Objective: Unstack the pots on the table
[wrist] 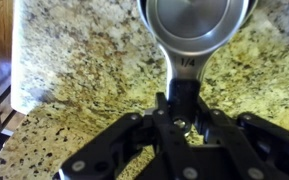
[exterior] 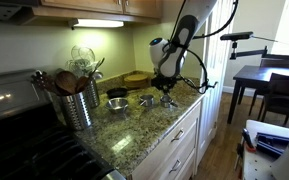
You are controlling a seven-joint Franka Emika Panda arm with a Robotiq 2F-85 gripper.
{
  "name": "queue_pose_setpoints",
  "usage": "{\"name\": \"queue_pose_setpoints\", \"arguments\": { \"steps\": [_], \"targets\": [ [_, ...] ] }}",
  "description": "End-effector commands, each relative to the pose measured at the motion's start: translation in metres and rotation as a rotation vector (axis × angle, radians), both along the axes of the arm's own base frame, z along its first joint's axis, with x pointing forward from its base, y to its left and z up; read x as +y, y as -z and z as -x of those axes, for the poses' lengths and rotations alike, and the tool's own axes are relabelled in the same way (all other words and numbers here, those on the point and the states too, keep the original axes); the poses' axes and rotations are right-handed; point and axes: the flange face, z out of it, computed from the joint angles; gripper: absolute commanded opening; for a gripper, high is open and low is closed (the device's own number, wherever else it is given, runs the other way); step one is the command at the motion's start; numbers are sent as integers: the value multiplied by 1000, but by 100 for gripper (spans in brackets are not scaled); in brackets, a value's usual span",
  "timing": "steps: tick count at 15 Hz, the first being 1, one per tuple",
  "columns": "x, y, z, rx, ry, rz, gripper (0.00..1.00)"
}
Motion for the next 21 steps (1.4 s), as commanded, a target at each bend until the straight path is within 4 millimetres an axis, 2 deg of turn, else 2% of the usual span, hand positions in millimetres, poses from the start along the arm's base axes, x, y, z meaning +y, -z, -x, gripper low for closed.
{"name": "queue_pose_setpoints", "arguments": {
  "steps": [1,4,10,16,21],
  "targets": [
    [-2,-23,2,-34,7,-28,12],
    [1,-31,0,-48,1,-48,12],
    [19,-49,-7,-56,-75,-86,12],
    [58,-54,-24,-34,-228,-122,12],
    [93,-49,-36,3,-337,-102,12]
  ]
}}
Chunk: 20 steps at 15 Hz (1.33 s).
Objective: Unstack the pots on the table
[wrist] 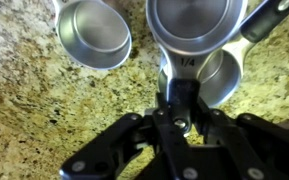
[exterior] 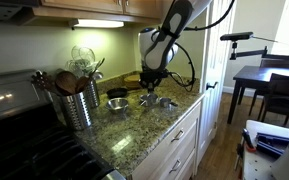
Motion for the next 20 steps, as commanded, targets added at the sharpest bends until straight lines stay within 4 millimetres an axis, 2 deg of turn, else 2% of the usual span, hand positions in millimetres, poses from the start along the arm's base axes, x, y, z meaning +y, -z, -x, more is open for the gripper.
{"name": "queue_pose_setpoints", "arguments": {
  "steps": [1,12,15,20],
  "targets": [
    [19,-6,-4,27,-62,25,12],
    [79,18,2,141,-144,43,12],
    [85,25,6,169,-124,47,11],
    [85,35,13,201,-85,47,12]
  ]
}}
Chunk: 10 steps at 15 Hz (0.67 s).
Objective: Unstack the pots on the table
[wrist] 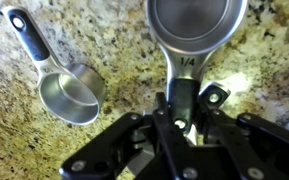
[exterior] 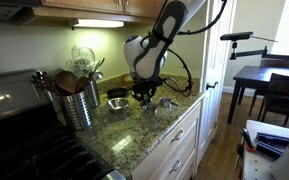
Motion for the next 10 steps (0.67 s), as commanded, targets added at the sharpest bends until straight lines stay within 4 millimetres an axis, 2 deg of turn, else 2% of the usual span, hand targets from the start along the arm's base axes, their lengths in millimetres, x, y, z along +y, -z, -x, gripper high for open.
{"name": "queue_pose_setpoints", "arguments": {
  "steps": [1,10],
  "targets": [
    [1,2,9,26,40,18,11],
    [-4,-1,24,47,90,48,11]
  ]
}}
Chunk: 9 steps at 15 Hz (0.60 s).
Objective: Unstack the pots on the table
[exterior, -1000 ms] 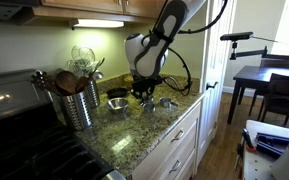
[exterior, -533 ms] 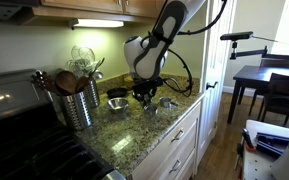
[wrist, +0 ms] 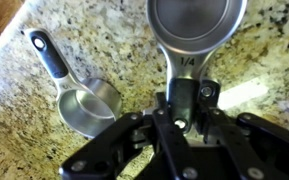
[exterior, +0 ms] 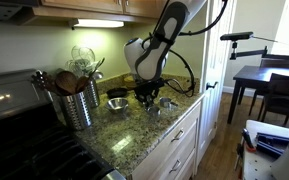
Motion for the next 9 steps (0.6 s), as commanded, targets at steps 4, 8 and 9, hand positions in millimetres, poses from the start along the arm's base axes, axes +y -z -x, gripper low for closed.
{"name": "queue_pose_setpoints", "arguments": {
  "steps": [4,8,9],
  "targets": [
    [-7,-10,21,11,65,41,12],
    [-16,-10,28,12,90,55,12],
    [-19,-10,29,13,94,58,12]
  ]
}}
